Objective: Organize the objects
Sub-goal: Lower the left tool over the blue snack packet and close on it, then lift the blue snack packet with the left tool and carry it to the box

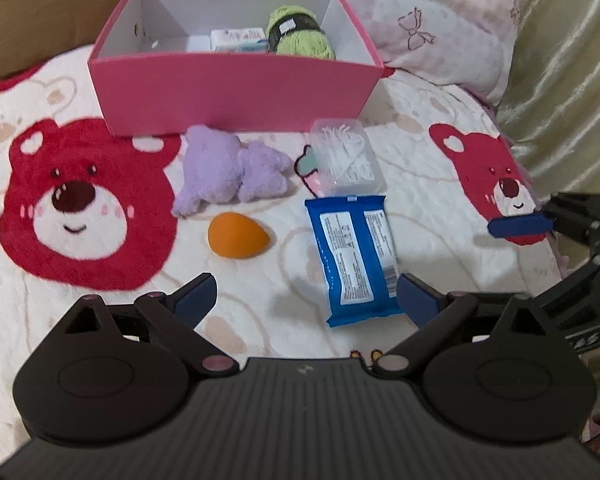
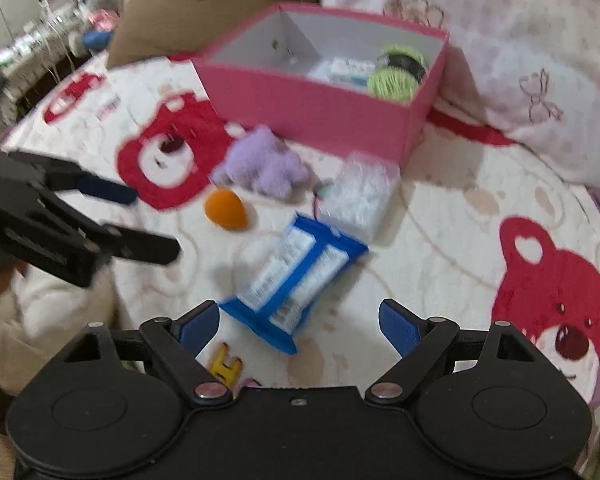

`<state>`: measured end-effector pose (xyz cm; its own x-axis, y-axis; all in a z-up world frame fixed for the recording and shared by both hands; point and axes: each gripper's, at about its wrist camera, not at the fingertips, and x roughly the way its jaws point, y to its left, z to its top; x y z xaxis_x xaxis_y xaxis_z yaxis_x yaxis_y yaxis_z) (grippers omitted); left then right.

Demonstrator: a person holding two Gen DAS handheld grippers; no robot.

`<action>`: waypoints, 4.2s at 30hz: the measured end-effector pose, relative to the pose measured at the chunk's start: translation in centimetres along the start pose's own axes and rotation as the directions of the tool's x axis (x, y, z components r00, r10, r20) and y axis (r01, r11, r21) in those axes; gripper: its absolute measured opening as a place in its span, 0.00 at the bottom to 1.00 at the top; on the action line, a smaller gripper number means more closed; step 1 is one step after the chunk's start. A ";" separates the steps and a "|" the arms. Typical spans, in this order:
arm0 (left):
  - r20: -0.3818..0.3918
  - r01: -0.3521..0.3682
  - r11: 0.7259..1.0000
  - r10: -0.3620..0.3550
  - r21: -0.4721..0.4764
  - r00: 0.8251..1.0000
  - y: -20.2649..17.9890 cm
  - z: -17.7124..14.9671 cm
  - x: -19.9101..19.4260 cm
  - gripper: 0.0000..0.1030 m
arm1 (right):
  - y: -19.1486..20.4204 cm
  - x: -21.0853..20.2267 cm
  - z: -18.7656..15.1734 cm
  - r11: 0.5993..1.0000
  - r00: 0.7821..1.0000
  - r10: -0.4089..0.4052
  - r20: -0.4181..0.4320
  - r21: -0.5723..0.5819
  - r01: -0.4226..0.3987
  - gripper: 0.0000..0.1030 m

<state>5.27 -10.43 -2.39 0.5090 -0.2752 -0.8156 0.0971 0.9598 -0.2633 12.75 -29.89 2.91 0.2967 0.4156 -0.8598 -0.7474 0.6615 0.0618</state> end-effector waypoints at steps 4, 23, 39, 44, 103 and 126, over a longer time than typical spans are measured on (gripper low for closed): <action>0.011 0.000 0.997 0.001 -0.079 1.000 0.5 -0.6 0.9 0.95 | 0.1 1.6 -1.1 1.000 1.000 0.011 -0.015 0.028 -0.010 0.87; 0.033 -0.034 0.993 0.038 -0.115 0.999 0.6 -1.9 4.8 0.92 | 4.4 7.0 -2.7 0.995 0.988 -0.062 0.142 0.088 0.050 0.86; 0.110 0.084 0.995 -0.078 -0.057 0.991 -0.7 -1.8 6.7 0.74 | 4.6 8.7 -4.1 0.986 0.966 -0.140 0.215 0.124 0.115 0.72; 0.079 0.097 0.989 -0.089 -0.112 0.993 -0.1 -1.6 7.9 0.59 | 5.1 8.6 -4.5 0.986 0.956 -0.159 0.246 0.084 0.143 0.70; 0.023 0.153 0.980 -0.151 -0.131 0.988 -1.6 -1.7 6.5 0.34 | 4.7 7.8 -3.7 0.979 0.979 -0.071 0.191 0.199 0.033 0.66; 0.000 0.156 0.975 -0.158 -0.161 0.987 -0.9 0.0 -0.1 0.37 | 7.3 3.0 0.1 0.986 0.992 -0.001 0.130 0.163 -0.020 0.70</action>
<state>5.13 -11.23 -2.04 0.4871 -0.4232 -0.7640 0.0365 0.8839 -0.4663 8.22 -23.76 0.84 0.3725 0.4921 -0.7868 -0.6460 0.7462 0.1609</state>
